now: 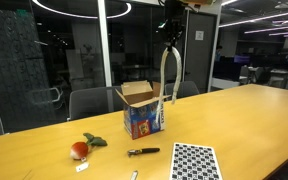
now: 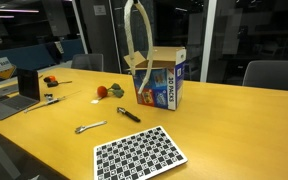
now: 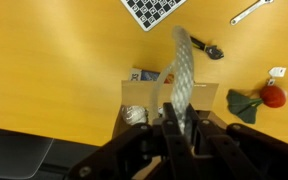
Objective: Put the rope in the box
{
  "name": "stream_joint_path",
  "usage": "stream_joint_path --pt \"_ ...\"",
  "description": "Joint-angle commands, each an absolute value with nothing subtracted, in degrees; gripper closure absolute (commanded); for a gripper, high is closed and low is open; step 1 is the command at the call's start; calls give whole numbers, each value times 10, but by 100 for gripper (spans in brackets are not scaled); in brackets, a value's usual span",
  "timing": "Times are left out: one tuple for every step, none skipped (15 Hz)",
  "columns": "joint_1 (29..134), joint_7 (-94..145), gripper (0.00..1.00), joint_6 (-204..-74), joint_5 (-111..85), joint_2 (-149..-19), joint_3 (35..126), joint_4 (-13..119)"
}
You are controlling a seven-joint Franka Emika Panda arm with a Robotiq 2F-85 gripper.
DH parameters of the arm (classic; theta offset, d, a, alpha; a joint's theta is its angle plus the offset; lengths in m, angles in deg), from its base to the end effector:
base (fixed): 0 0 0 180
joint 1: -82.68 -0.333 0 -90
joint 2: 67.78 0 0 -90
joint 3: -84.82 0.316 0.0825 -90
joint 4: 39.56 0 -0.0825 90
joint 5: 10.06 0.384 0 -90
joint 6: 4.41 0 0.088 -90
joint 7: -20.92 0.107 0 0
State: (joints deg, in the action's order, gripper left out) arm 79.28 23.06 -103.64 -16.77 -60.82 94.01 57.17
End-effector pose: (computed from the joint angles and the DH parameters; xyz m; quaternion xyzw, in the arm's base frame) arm 0.5205 0.1109 0.6496 0.9898 0.0954 0.0895 0.0570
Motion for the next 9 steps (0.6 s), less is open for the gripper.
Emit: stream_joint_path --pt "781 273 85 -980 -223 -681 944 430" --pt "778 281 85 -969 -238 -697 945 402" --pt "773 290 85 -959 -255 -713 945 374" --pt "768 297 85 -949 -269 -729 944 348" --pt "762 304 86 -939 -281 -744 943 322" --pt "755 311 86 -930 -296 -759 942 297" --pt "748 315 86 -920 -308 -774 940 273" --pt "740 321 86 -909 -321 -789 939 249" --pt "732 323 86 -901 -334 -803 936 226"
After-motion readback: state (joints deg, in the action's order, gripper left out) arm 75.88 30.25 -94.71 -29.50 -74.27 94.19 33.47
